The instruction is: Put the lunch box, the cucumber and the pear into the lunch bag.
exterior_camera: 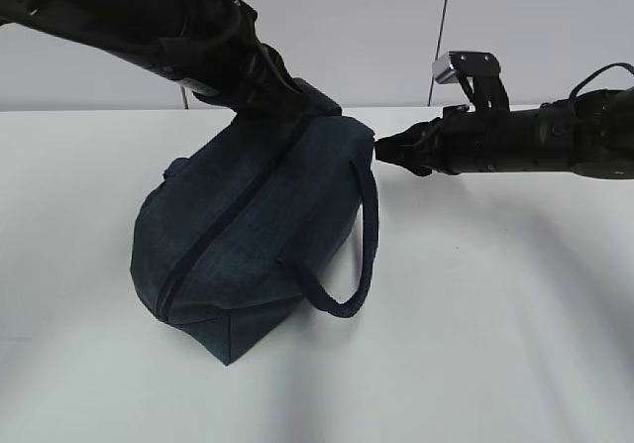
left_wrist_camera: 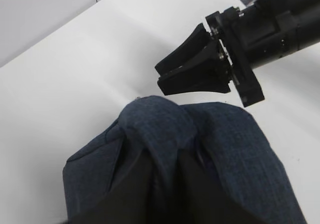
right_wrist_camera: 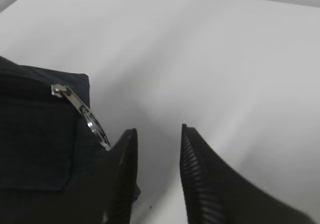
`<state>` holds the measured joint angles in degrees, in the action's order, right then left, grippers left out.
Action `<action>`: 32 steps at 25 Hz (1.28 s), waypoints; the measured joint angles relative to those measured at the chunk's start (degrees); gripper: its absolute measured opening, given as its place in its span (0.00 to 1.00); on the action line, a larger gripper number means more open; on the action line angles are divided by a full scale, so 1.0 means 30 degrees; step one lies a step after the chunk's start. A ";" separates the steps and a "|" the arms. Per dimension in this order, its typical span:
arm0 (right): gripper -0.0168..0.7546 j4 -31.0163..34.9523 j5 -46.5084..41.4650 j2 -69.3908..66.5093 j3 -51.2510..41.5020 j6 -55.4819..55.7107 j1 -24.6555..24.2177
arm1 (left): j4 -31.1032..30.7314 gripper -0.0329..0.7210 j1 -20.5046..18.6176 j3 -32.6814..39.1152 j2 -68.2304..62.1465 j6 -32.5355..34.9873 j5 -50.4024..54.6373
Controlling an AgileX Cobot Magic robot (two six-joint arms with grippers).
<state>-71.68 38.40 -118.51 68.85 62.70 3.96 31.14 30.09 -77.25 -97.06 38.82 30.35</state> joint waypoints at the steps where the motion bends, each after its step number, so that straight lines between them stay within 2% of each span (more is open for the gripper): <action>1: 0.34 -0.0144 -0.0082 0.0000 0.0000 0.0043 0.0000 | 0.0018 0.12 0.0000 0.0000 0.0000 0.0016 -0.0016; 4: 0.34 -0.0453 -0.0131 0.0000 0.0000 0.0231 0.0000 | 0.0121 0.26 0.0000 -0.0083 0.0000 0.0016 -0.0446; 8: 0.38 -0.0956 -0.0175 0.0023 0.0000 0.1016 0.0000 | -0.0191 0.53 0.0000 -0.0169 0.0017 0.0016 -0.1150; 10: 0.41 -0.1375 -0.0447 0.0175 0.0000 0.1588 0.0000 | -0.0671 0.60 -0.0021 -0.0191 0.0017 0.0016 -0.1424; 14: 0.43 -0.2946 -0.2233 0.1063 0.0000 0.2980 0.0000 | -0.1577 0.63 -0.0399 -0.0190 0.0017 0.0016 -0.1349; 17: 0.44 -0.5450 -0.3498 0.1868 0.0000 0.5299 -0.0039 | -0.1610 0.63 -0.1209 -0.0190 0.0017 0.0016 -0.0938; 20: 0.45 -0.8379 -0.3646 0.2554 0.0000 0.8404 -0.0039 | -0.1592 0.63 -0.2270 -0.0190 0.0017 -0.0401 0.0081; 21: 0.46 -0.9211 -0.3646 0.2754 0.0000 0.9369 -0.0039 | -0.1592 0.63 -0.2270 -0.0190 0.0017 -0.0401 0.0081; 23: 0.48 -1.0678 -0.3646 0.3272 0.0000 1.1575 -0.0039 | -0.1575 0.63 -0.3450 -0.0190 0.0017 -0.1143 0.1232; 26: 0.49 -1.1243 -0.3612 0.4145 0.0000 1.3549 -0.0039 | -0.1556 0.63 -0.4524 -0.0190 0.0017 -0.1725 0.1923; 32: 0.49 -1.1243 -0.3571 0.5425 0.0000 1.5130 -0.0039 | -0.1572 0.63 -0.6229 -0.0190 0.0035 -0.2667 0.3266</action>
<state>-105.41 27.69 -102.23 68.85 108.09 3.85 26.42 11.40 -77.82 -96.95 30.81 40.15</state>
